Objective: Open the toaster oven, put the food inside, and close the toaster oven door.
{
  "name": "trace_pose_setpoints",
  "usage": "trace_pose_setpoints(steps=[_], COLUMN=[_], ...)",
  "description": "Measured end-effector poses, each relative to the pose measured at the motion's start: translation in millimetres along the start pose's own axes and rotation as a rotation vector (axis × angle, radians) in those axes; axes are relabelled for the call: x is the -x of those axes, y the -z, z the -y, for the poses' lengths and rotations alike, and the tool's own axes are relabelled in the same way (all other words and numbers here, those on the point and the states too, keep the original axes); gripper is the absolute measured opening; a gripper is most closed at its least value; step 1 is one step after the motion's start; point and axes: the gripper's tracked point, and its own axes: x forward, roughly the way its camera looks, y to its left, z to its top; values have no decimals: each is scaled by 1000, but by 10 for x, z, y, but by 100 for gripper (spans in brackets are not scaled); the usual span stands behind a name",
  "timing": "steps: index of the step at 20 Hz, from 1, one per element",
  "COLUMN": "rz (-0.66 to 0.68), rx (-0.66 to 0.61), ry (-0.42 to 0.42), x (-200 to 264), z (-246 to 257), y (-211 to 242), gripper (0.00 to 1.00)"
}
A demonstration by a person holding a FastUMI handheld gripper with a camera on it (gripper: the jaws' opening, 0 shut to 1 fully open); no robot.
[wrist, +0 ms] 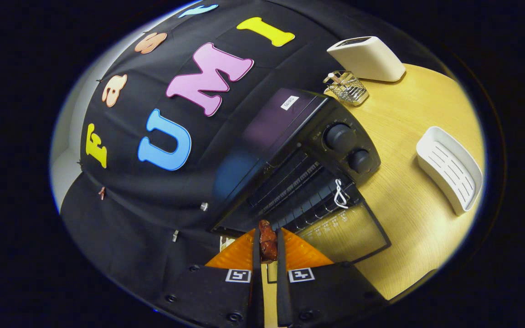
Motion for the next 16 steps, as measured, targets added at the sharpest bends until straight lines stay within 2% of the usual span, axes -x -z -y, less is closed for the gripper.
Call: trace_pose_setpoints(steps=[3, 5, 8, 13, 16], rz=[69, 106, 133, 267, 290], rx=[-18, -77, -129, -181, -191], ry=[-5, -14, 29, 56, 69], x=[-224, -354, -583, -787, -907], z=[46, 40, 208, 344, 342], y=[13, 110, 212, -13, -33], gripper=[15, 15, 15, 15, 15])
